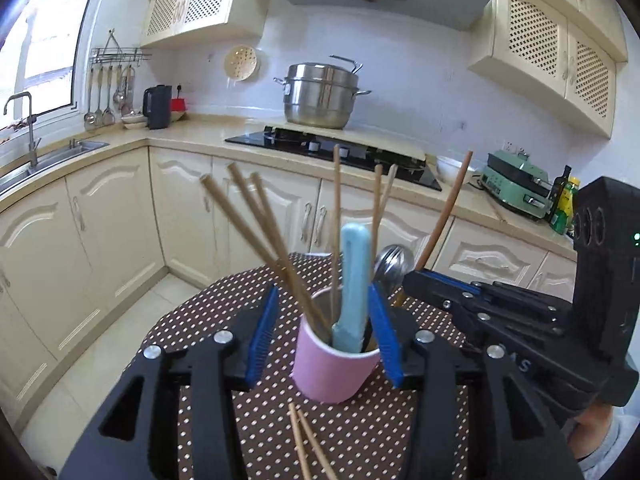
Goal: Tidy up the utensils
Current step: 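Lower the knife and chopstick into the cup and open the tools, then move both tools down to the last two chopsticks on the table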
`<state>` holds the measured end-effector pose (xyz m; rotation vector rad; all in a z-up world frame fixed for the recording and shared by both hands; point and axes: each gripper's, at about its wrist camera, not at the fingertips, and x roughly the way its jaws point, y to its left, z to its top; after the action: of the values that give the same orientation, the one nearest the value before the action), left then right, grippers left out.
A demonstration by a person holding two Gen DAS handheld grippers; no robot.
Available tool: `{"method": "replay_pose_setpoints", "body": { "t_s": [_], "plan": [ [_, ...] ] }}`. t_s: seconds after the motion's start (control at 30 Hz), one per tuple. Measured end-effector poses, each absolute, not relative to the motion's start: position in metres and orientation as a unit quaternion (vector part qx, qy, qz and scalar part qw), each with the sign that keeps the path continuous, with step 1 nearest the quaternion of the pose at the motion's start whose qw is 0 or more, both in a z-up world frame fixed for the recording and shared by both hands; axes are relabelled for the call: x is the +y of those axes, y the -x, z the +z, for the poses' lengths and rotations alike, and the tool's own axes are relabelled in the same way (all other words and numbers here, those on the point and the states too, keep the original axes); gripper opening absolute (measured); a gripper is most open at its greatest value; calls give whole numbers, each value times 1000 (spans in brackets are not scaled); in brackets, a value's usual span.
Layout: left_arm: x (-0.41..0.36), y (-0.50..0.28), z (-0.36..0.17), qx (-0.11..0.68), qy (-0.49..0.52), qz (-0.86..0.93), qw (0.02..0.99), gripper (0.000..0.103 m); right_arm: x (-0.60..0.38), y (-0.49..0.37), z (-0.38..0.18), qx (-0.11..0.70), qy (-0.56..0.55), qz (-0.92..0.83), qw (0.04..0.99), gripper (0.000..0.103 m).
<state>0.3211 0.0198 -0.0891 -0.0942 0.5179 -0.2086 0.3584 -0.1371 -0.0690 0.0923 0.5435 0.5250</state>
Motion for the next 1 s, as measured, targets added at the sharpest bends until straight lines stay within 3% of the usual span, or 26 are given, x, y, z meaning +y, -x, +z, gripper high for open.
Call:
{"method": "replay_pose_setpoints", "body": {
  "t_s": [0.33, 0.53, 1.0],
  "plan": [
    [38, -305, -94, 265, 56, -86, 959, 46, -131, -347, -72, 261, -60, 239, 933, 7],
    [41, -286, -90, 247, 55, -65, 965, 58, -133, -328, -64, 249, -64, 233, 938, 9],
    [45, -236, -76, 200, 27, -12, 979, 67, -151, -273, -42, 198, -63, 219, 954, 9]
  ]
}}
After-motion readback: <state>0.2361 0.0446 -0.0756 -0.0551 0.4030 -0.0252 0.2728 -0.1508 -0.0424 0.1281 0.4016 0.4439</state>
